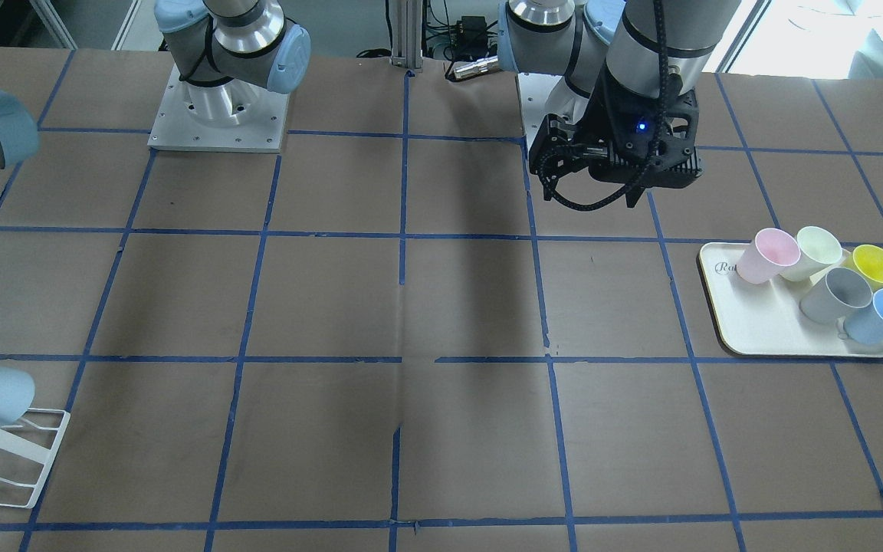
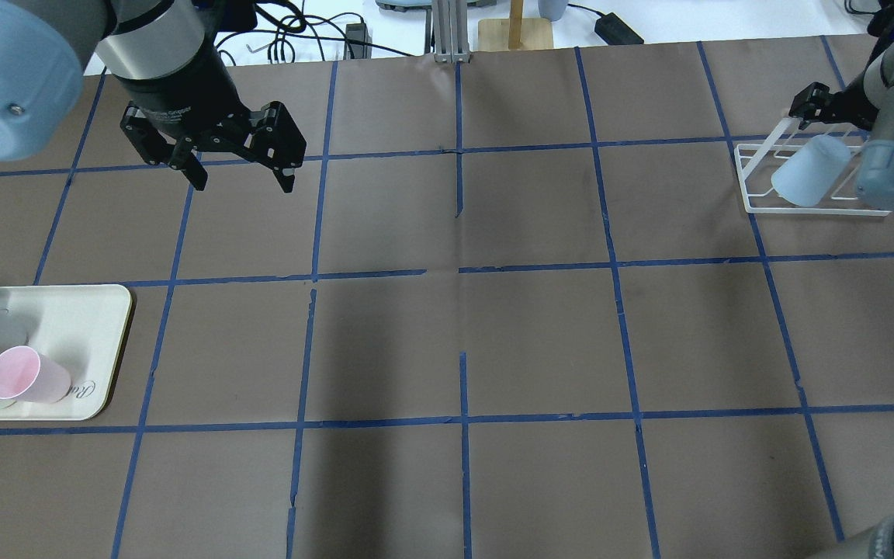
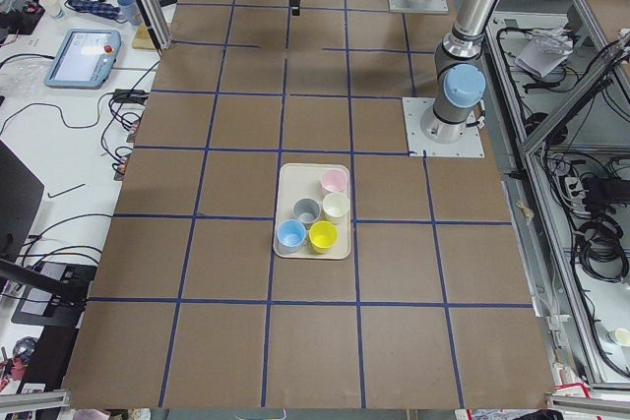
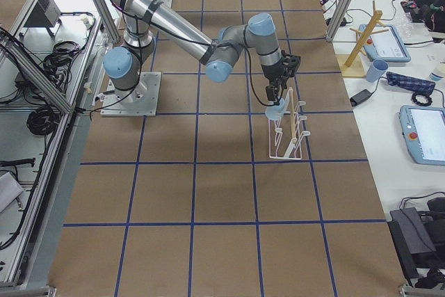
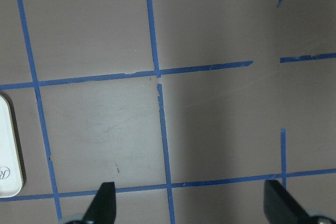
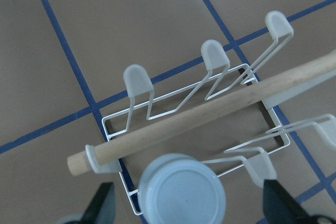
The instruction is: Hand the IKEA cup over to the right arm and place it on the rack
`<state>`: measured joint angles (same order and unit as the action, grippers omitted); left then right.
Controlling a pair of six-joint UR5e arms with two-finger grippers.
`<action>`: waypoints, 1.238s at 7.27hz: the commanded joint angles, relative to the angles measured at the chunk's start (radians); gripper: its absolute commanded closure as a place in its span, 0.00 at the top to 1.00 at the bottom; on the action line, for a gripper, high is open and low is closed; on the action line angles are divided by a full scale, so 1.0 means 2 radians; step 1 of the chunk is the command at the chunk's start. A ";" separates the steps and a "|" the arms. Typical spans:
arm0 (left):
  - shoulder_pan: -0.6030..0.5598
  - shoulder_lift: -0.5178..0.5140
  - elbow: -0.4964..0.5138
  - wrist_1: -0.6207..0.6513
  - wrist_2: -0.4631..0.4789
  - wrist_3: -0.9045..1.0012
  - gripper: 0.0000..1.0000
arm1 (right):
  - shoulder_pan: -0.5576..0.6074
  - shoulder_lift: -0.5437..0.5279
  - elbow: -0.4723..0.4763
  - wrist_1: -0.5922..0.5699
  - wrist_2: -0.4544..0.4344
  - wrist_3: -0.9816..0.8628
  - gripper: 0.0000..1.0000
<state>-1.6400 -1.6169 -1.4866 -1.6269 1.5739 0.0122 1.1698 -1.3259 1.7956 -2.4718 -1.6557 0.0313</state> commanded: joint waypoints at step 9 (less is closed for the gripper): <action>0.004 -0.005 0.009 0.001 0.001 -0.002 1.00 | 0.101 -0.244 0.002 0.476 0.051 -0.013 1.00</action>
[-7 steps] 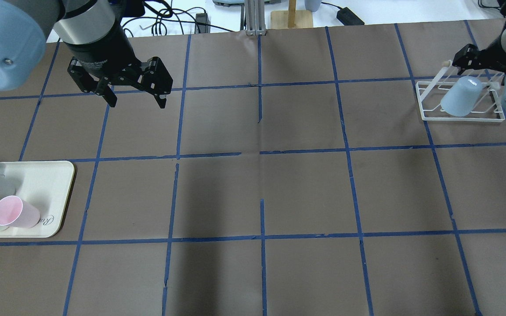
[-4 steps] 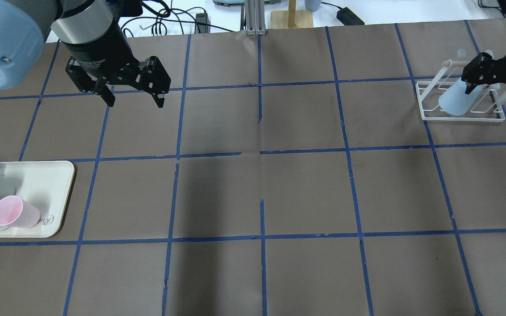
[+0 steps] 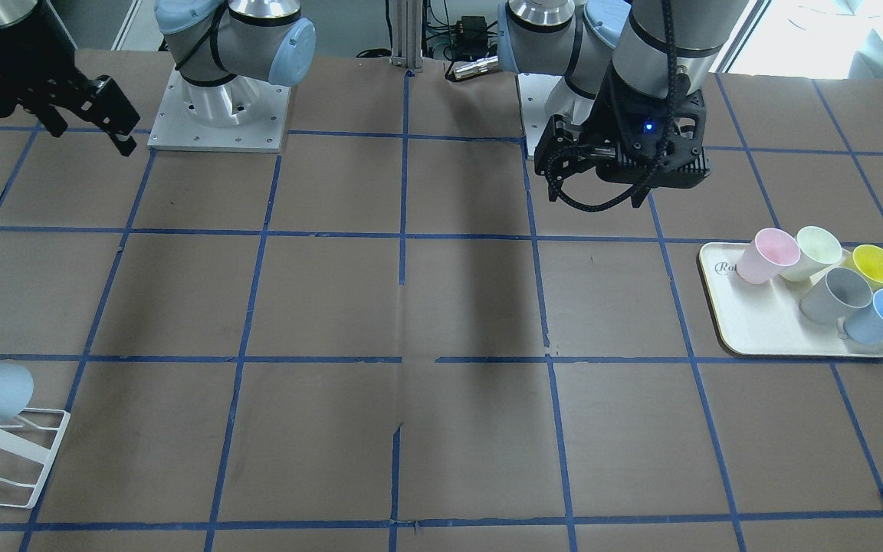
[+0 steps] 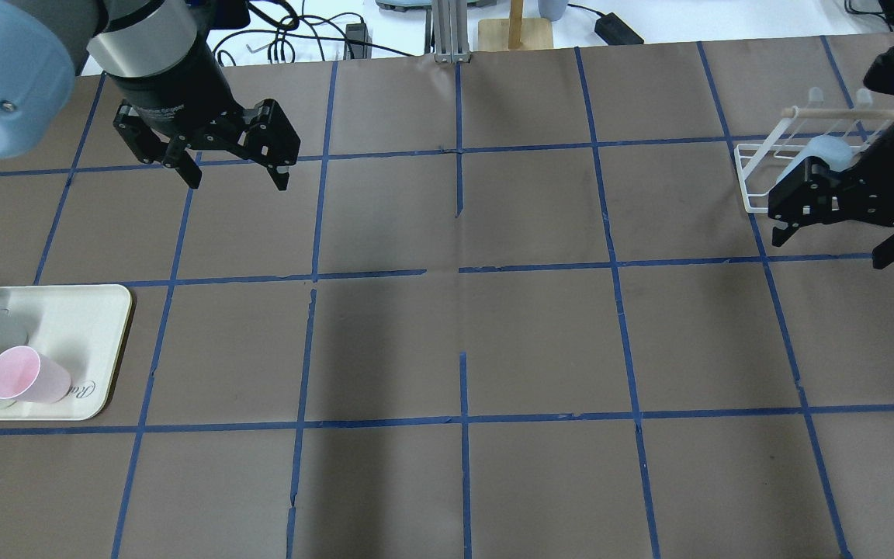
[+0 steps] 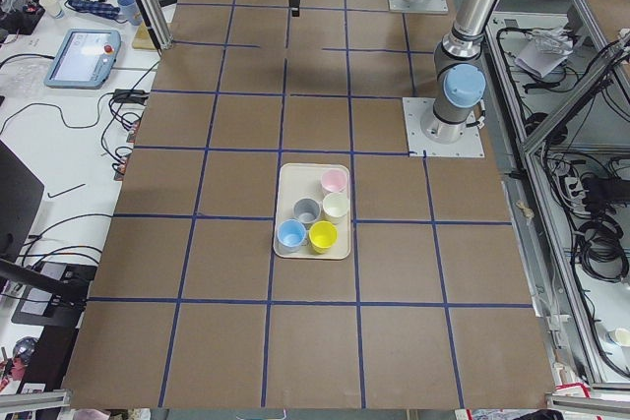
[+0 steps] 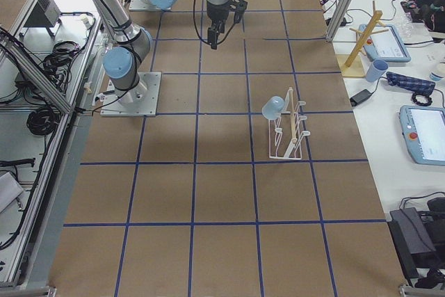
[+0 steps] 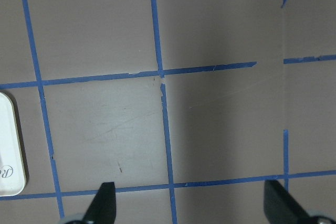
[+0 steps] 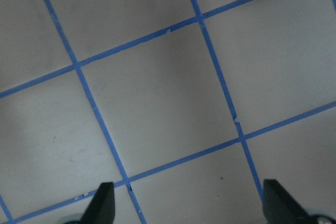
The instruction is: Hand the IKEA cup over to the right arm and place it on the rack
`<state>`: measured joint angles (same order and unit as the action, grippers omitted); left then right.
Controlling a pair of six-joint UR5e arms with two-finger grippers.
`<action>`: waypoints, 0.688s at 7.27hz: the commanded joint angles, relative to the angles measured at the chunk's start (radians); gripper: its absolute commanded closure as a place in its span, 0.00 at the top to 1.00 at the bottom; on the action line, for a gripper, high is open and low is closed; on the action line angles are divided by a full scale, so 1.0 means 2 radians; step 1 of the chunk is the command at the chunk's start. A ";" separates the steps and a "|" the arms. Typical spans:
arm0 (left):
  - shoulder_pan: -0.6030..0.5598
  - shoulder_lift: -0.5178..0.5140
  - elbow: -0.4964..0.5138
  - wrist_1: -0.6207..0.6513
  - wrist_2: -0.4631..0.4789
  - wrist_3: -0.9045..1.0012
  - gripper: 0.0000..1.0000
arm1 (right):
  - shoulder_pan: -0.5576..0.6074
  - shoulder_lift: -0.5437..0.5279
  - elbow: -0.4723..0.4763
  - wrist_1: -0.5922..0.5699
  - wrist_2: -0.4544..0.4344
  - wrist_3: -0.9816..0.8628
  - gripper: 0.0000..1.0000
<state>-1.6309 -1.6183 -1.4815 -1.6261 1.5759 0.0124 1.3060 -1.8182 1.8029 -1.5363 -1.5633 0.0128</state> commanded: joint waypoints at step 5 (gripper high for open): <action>0.002 -0.021 0.037 -0.005 0.001 -0.008 1.00 | 0.116 0.101 -0.101 0.007 -0.002 0.004 1.00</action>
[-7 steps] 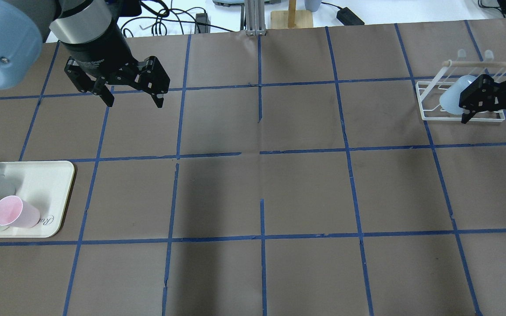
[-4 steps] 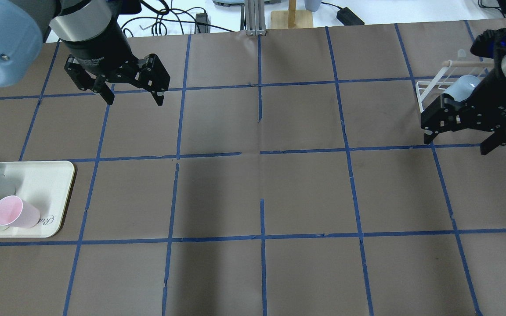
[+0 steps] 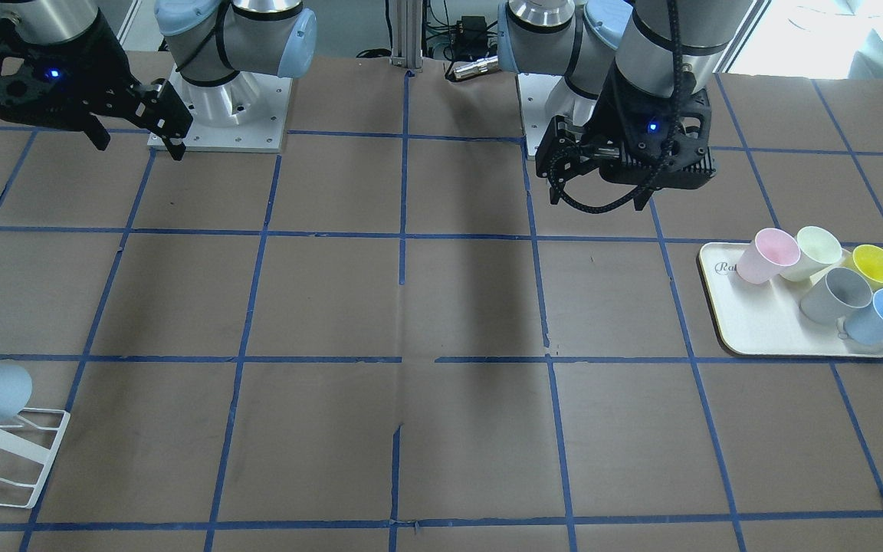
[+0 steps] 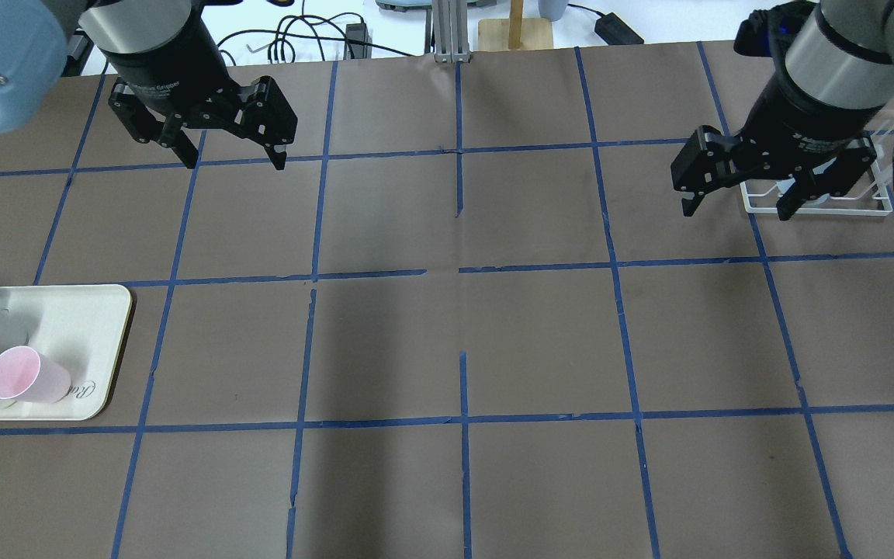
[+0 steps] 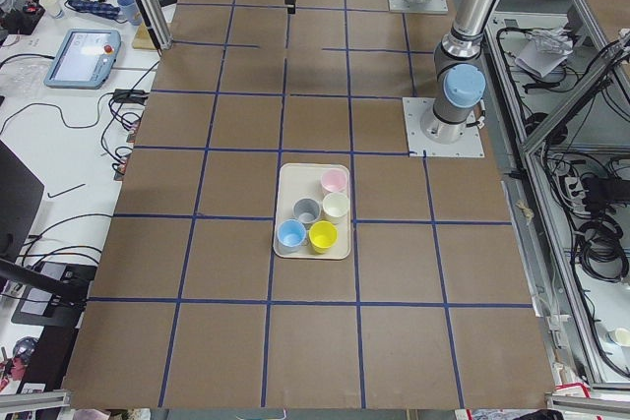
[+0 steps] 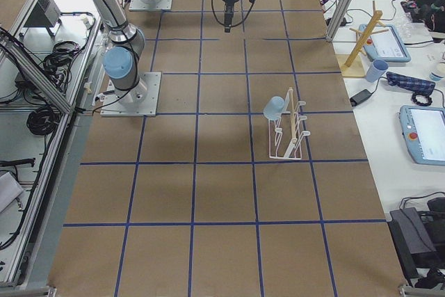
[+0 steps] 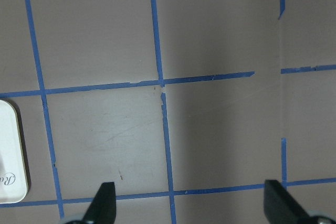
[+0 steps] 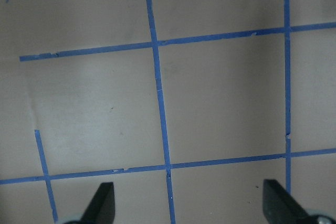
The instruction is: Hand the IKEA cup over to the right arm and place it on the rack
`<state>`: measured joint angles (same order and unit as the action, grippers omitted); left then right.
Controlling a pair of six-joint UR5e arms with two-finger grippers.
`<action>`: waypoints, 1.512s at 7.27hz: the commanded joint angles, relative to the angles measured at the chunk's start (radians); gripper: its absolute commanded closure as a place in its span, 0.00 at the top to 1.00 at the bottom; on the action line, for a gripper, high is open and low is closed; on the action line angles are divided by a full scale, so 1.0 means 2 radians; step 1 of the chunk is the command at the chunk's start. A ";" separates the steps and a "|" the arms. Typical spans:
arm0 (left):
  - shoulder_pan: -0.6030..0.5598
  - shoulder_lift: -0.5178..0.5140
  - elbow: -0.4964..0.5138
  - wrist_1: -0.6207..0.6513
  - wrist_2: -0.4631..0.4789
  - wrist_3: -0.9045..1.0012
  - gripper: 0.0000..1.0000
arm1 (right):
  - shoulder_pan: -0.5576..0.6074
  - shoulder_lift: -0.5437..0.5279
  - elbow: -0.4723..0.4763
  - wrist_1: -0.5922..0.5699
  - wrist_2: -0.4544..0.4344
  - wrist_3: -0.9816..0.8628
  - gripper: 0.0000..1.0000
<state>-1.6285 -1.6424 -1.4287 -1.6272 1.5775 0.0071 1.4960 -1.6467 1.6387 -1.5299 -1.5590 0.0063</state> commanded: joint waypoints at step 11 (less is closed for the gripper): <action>-0.004 -0.006 0.002 0.002 -0.006 -0.027 1.00 | 0.021 -0.010 -0.005 0.039 0.002 -0.001 1.00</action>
